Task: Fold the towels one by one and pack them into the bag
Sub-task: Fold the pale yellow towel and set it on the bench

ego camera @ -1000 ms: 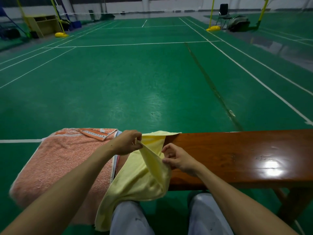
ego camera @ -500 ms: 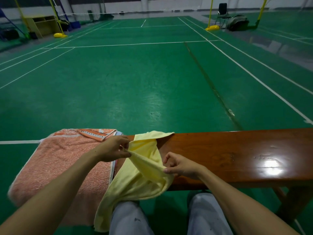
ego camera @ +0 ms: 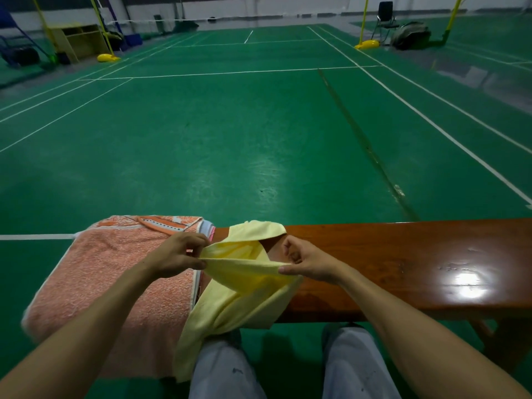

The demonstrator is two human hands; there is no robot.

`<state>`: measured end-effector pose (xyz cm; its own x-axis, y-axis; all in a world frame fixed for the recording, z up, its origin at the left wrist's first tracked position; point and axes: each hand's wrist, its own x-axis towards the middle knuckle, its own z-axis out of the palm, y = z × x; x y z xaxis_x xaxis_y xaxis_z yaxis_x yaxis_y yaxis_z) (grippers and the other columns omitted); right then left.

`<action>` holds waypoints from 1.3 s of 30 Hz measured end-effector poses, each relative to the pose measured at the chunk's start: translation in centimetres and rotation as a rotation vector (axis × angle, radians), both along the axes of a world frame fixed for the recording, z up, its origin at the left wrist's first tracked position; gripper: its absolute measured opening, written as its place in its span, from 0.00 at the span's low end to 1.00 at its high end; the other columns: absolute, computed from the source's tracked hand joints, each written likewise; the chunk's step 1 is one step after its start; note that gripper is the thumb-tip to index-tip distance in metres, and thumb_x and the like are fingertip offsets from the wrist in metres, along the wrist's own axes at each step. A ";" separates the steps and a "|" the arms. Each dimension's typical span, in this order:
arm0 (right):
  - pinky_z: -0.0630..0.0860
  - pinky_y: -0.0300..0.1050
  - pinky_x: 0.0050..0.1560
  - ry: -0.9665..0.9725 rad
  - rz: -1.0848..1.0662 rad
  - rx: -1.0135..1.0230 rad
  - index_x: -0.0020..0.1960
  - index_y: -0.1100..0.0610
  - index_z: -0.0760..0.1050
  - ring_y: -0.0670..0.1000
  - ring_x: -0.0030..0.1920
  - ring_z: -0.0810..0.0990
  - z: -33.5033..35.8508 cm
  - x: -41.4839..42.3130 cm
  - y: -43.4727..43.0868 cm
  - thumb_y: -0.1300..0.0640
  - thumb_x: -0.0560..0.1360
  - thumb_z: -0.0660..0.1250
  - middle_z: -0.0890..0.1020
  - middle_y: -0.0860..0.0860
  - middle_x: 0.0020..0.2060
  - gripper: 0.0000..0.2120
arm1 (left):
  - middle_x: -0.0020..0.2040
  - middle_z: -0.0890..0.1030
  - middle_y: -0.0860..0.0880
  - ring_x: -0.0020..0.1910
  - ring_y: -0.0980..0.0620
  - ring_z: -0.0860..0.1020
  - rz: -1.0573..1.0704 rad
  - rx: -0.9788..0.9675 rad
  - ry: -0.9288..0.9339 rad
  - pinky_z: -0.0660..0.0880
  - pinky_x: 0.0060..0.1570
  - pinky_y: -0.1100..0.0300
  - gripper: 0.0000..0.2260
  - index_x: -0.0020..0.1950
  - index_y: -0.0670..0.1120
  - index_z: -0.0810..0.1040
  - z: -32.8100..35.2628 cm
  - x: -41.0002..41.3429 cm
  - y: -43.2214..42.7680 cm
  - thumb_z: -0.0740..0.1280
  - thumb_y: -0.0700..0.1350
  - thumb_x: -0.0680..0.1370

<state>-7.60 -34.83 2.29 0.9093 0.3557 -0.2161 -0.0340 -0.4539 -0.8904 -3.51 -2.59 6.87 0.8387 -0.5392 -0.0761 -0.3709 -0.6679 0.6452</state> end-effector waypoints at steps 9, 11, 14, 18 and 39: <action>0.72 0.36 0.32 0.005 -0.010 0.045 0.47 0.54 0.68 0.48 0.39 0.73 -0.6 0.9 -1.1 0.57 0.71 0.76 0.75 0.50 0.40 0.16 | 0.39 0.81 0.48 0.38 0.53 0.76 0.021 0.037 -0.141 0.74 0.33 0.66 0.16 0.33 0.33 0.76 -1.4 0.4 0.6 0.75 0.44 0.71; 0.73 0.38 0.33 0.019 -0.012 0.028 0.47 0.54 0.68 0.48 0.39 0.74 -1.0 1.0 -1.6 0.58 0.71 0.76 0.75 0.51 0.39 0.16 | 0.38 0.79 0.50 0.38 0.49 0.76 0.027 0.010 -0.122 0.73 0.33 0.64 0.13 0.29 0.44 0.76 -1.5 0.4 1.2 0.74 0.43 0.72; 0.75 0.42 0.35 0.064 -0.027 0.048 0.48 0.55 0.66 0.48 0.38 0.75 -1.4 1.2 -2.0 0.58 0.74 0.73 0.76 0.51 0.38 0.15 | 0.43 0.79 0.54 0.39 0.50 0.76 0.014 0.011 -0.108 0.74 0.36 0.63 0.16 0.30 0.58 0.77 -1.5 0.2 1.9 0.73 0.41 0.73; 0.72 0.39 0.33 0.044 -0.033 0.019 0.48 0.54 0.66 0.45 0.36 0.74 -1.2 1.6 -1.4 0.56 0.75 0.73 0.75 0.49 0.37 0.14 | 0.40 0.80 0.50 0.39 0.51 0.76 0.057 0.054 -0.105 0.76 0.38 0.57 0.14 0.30 0.52 0.78 -2.5 0.5 2.8 0.72 0.39 0.74; 0.72 0.40 0.59 -0.040 -0.149 -0.240 0.68 0.56 0.69 0.51 0.61 0.76 -4.2 8.0 1.0 0.60 0.80 0.64 0.77 0.51 0.62 0.16 | 0.47 0.79 0.53 0.37 0.57 0.76 0.231 0.206 -0.202 0.68 0.35 0.68 0.14 0.29 0.51 0.75 -6.0 2.3 7.1 0.73 0.42 0.73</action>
